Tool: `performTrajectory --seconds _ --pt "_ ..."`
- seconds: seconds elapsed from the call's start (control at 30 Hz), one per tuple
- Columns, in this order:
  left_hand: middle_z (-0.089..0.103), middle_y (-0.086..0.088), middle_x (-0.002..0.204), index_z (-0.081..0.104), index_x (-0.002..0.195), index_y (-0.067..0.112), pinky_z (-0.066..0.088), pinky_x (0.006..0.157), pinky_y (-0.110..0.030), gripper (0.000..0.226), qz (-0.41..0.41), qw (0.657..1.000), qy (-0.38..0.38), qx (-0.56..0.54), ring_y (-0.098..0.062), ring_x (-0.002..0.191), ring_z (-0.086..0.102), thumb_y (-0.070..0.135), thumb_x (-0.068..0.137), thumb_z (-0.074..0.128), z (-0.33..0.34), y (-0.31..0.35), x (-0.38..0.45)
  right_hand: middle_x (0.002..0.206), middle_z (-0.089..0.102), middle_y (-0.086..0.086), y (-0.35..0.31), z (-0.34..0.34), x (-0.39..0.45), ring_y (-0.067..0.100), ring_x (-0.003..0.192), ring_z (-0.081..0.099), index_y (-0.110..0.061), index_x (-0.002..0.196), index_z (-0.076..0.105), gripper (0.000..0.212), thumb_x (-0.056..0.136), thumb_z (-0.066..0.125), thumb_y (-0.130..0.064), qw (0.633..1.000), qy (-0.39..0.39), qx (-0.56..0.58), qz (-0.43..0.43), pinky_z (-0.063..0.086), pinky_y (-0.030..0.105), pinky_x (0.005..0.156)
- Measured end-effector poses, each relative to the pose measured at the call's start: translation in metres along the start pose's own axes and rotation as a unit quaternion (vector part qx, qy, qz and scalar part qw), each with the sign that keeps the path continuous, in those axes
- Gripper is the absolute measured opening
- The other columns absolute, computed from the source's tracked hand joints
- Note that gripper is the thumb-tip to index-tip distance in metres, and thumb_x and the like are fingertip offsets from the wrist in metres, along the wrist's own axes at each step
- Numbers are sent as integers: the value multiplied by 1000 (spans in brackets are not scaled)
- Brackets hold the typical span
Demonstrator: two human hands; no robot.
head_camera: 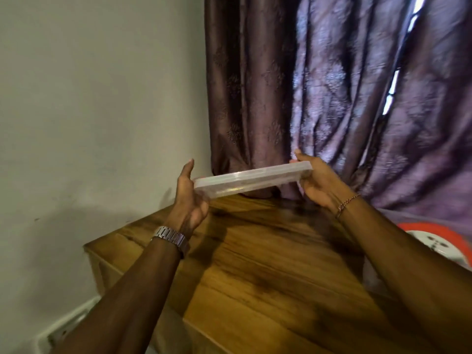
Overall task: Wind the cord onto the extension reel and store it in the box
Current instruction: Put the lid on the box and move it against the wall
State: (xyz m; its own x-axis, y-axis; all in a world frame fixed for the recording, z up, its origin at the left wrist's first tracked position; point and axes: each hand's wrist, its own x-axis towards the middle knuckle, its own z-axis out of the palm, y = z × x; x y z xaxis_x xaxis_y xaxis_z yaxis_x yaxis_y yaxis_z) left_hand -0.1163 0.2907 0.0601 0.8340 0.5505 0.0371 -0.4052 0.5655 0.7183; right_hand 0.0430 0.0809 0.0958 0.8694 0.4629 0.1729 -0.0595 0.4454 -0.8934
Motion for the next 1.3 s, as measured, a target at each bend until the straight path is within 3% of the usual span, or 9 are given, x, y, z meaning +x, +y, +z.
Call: performTrajectory --seconds 0.2,0.27,0.37,0.5,0.67,0.73,0.9,1.13,1.3 --pt "63 -7 76 63 79 7 57 65 -23 29 -67 991 -108 48 -19 74 63 11 105 51 59 -23 -1 89 58 12 -51 -56 -41 15 69 59 -9 92 54 18 86 58 8 992 29 -114 -55 49 21 63" --pt "65 -11 79 60 90 0 60 60 -22 25 -99 983 -126 90 -21 75 65 5 106 43 79 -37 -1 88 57 13 -68 -78 -57 18 71 58 -7 89 55 7 91 56 0 992 50 -116 -14 49 27 66" --pt "68 -23 108 58 125 -8 62 86 -34 30 -118 967 -174 146 -28 91 68 2 106 36 110 -65 -6 79 71 10 -89 -108 -84 17 63 68 -6 95 61 19 99 47 -18 987 87 -130 27 57 29 61" --pt "65 -36 133 56 139 -12 57 96 -51 40 -108 932 -227 260 -40 103 65 8 105 46 152 -109 -16 104 70 18 -111 -153 -118 29 84 69 1 110 63 34 94 59 -28 947 206 -244 -26 59 40 73" --pt "82 -7 83 72 111 5 63 59 -25 31 -159 907 -295 255 -16 66 78 22 110 47 184 -160 -33 69 61 7 -126 -209 -156 6 39 57 -1 86 62 13 93 58 -11 857 283 -428 -38 42 16 38" --pt "81 -5 77 69 111 1 60 55 -23 27 -141 906 -283 282 -13 63 77 10 108 44 189 -180 -36 72 64 8 -126 -226 -169 8 45 62 0 92 61 14 94 54 -11 849 290 -441 -22 46 17 42" --pt "81 -9 76 70 96 3 59 51 -24 28 -120 888 -304 323 -16 62 78 0 103 43 190 -205 -46 104 66 21 -120 -247 -188 36 94 65 2 103 60 23 94 50 -17 827 304 -473 -7 54 51 88" --pt "81 -11 79 68 107 0 62 55 -29 25 -135 882 -308 331 -20 66 78 2 103 43 182 -207 -42 95 65 19 -105 -250 -189 26 80 62 5 96 60 21 91 47 -11 818 301 -491 5 50 30 64" --pt "80 -13 73 64 107 -4 60 50 -27 22 -153 896 -300 289 -20 60 77 -3 103 42 178 -213 -45 97 65 20 -103 -251 -192 31 90 63 6 101 59 23 91 48 -11 809 306 -501 19 50 33 70"
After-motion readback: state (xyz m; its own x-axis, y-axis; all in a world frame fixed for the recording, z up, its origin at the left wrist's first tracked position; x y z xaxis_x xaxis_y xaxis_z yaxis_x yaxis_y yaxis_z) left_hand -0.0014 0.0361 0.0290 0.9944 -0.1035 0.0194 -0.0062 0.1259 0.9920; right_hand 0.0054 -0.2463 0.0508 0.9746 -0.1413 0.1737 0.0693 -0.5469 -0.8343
